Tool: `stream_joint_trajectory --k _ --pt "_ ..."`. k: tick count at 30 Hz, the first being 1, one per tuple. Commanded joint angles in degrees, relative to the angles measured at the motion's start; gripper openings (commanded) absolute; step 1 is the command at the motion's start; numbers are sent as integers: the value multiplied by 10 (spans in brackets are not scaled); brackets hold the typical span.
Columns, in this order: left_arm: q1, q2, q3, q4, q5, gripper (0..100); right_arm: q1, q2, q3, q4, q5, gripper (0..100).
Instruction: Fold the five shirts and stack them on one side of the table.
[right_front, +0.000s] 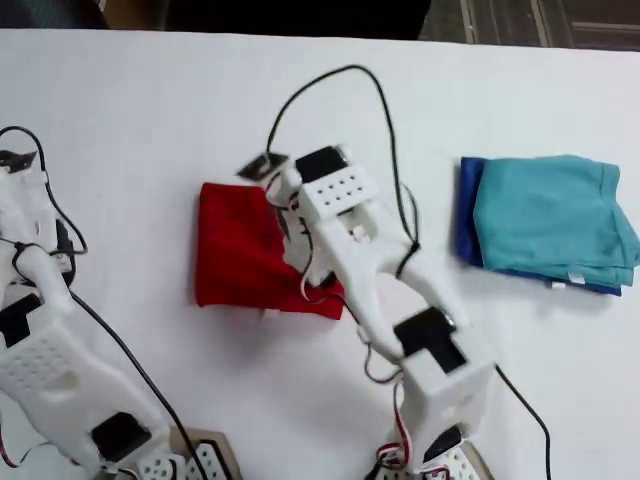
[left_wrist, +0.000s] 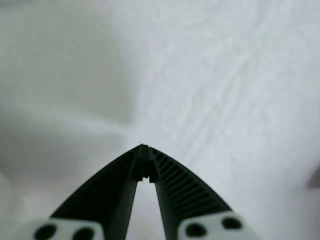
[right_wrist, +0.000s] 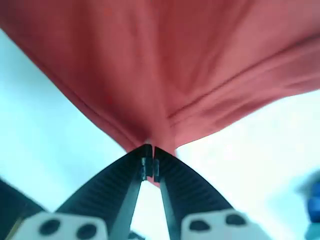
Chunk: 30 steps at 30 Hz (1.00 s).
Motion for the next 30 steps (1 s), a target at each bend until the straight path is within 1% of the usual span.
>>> stream_joint_trajectory --k 1,5,14,17,20,22,24,30 --pt "4 -35 -19 -4 4 27 28 -79 2 -53 0 20" --pt "4 -35 -19 -4 4 27 69 -68 4 -142 -1 20" --pt "4 -35 -17 -18 4 27 78 61 -24 -217 -7 21" --pt "4 -35 -16 -24 4 27 82 110 -77 -204 -63 29" --pt "4 -35 -16 -24 4 27 104 150 -155 -174 -99 115" --pt "4 -35 -16 -24 4 27 121 172 -204 -148 -104 181" --pt "4 -35 -16 -24 4 27 134 190 -245 -124 -103 214" --pt "4 -35 -19 -25 4 27 144 243 -295 -101 -103 176"
